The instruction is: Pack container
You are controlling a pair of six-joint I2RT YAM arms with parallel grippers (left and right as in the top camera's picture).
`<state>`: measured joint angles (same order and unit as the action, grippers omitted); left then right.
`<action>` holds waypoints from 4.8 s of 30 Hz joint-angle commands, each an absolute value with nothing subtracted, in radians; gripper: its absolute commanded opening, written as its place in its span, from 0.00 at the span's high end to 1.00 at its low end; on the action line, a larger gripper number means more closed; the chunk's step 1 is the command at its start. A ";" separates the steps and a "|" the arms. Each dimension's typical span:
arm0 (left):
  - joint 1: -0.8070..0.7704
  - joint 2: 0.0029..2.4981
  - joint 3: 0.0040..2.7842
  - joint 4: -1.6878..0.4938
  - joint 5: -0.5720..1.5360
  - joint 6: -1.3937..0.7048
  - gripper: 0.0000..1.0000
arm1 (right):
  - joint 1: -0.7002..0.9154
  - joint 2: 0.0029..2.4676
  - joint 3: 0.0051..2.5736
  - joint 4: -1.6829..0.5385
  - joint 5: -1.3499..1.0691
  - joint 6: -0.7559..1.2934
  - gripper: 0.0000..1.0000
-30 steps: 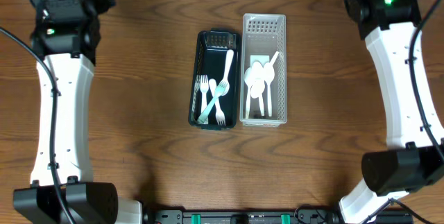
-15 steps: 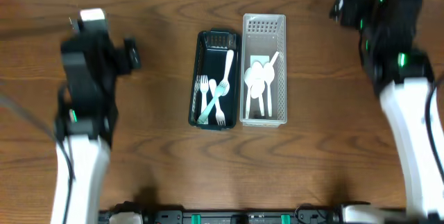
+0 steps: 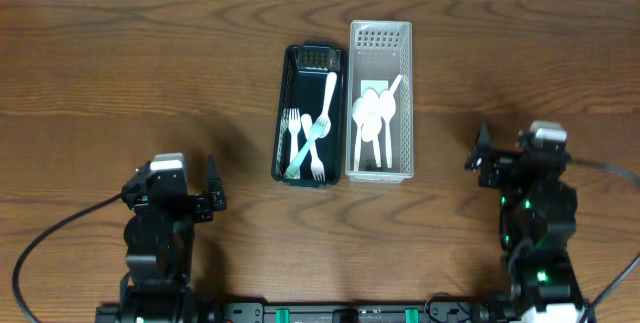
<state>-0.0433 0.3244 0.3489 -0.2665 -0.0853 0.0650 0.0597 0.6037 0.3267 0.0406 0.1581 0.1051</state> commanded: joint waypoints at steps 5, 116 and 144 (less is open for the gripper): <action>-0.047 0.282 0.353 -0.261 -0.097 0.078 0.02 | 0.067 0.532 0.284 -0.012 0.168 0.028 0.01; -0.095 0.011 0.047 0.165 0.065 0.088 0.02 | 0.135 0.006 0.006 -0.067 0.078 -0.150 0.01; -0.102 0.005 0.004 -0.060 0.134 0.112 0.02 | 0.135 0.006 0.006 -0.067 0.078 -0.150 0.01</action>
<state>-0.0967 0.0105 0.0174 -0.0216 0.0994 0.1017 0.1421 0.0147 0.0101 -0.0654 0.0811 -0.1650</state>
